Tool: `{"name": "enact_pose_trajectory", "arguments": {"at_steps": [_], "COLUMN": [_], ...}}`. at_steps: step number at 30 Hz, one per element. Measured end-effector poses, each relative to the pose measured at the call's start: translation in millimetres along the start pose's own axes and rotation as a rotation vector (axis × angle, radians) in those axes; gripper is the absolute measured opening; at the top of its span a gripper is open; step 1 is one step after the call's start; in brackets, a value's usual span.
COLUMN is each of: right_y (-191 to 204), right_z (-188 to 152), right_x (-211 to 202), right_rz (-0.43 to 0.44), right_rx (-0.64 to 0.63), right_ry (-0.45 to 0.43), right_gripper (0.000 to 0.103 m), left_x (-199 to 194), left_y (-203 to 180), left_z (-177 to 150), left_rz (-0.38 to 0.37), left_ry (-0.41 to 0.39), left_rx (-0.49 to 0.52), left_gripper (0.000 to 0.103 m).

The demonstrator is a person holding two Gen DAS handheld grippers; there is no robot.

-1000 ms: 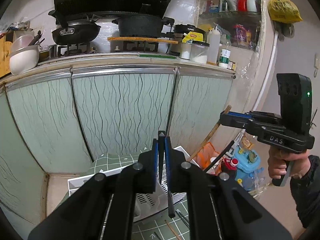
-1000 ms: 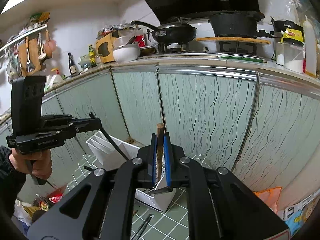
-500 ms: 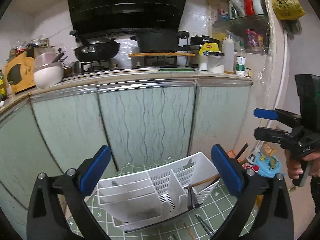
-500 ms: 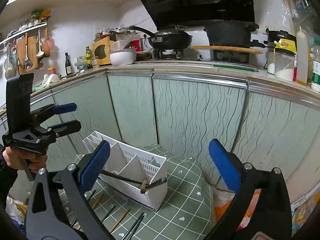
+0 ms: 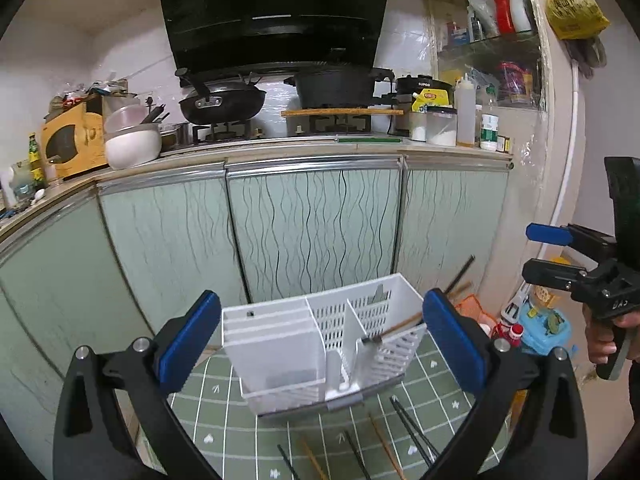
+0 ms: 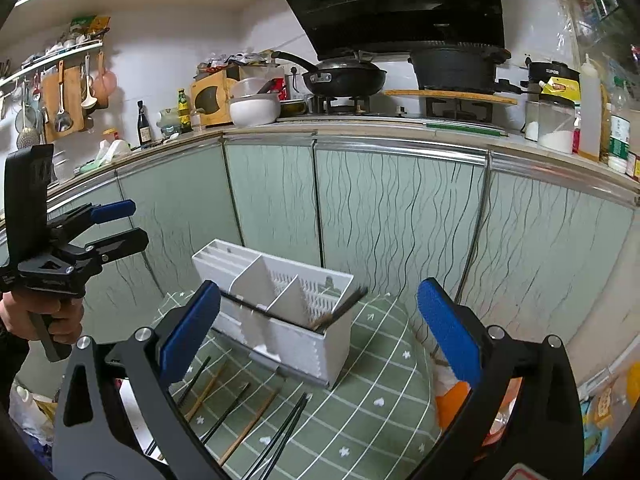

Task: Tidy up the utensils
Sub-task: 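Withdraw both open tools from the holder back over the chopstick row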

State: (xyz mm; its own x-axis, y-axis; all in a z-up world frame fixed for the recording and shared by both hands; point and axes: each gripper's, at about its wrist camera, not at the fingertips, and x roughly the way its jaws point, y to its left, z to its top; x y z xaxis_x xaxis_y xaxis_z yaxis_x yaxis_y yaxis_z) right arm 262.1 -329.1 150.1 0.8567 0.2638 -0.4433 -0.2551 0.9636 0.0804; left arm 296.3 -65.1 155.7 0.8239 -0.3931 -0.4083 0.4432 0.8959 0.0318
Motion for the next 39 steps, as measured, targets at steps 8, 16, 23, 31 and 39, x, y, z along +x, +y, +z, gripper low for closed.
{"name": "enact_pose_trajectory", "arguments": {"at_steps": [8,16,23,31,39], "right_y": [23.7,40.9,51.0,58.3,63.4], "right_z": [-32.3,-77.6,-115.7,-153.1,-183.5], "right_x": [-26.4,-37.0,-38.3,-31.3,-23.9], "right_rz": [-0.028,-0.056,-0.094,-0.133,-0.172], "right_rx": [-0.029,-0.029,-0.011,0.015,0.018], "right_ry": [-0.003,0.015,0.038,0.091,0.107], "right_gripper": [0.095,0.095,0.095,0.095,0.095], "left_x": [-38.1,-63.9,-68.6,-63.6,-58.7], "left_y": [-9.2,-25.3,-33.1,-37.2,-35.6], "left_z": [-29.6,-62.1,-92.2,-134.8,-173.3], "left_rz": [0.049,0.12,0.152,0.163,0.206], "left_ry": [-0.012,-0.023,-0.003,0.046,0.07], "left_rx": [-0.024,0.004,-0.012,-0.039,-0.065], "left_gripper": [0.099,0.099,0.099,0.099,0.099]}}
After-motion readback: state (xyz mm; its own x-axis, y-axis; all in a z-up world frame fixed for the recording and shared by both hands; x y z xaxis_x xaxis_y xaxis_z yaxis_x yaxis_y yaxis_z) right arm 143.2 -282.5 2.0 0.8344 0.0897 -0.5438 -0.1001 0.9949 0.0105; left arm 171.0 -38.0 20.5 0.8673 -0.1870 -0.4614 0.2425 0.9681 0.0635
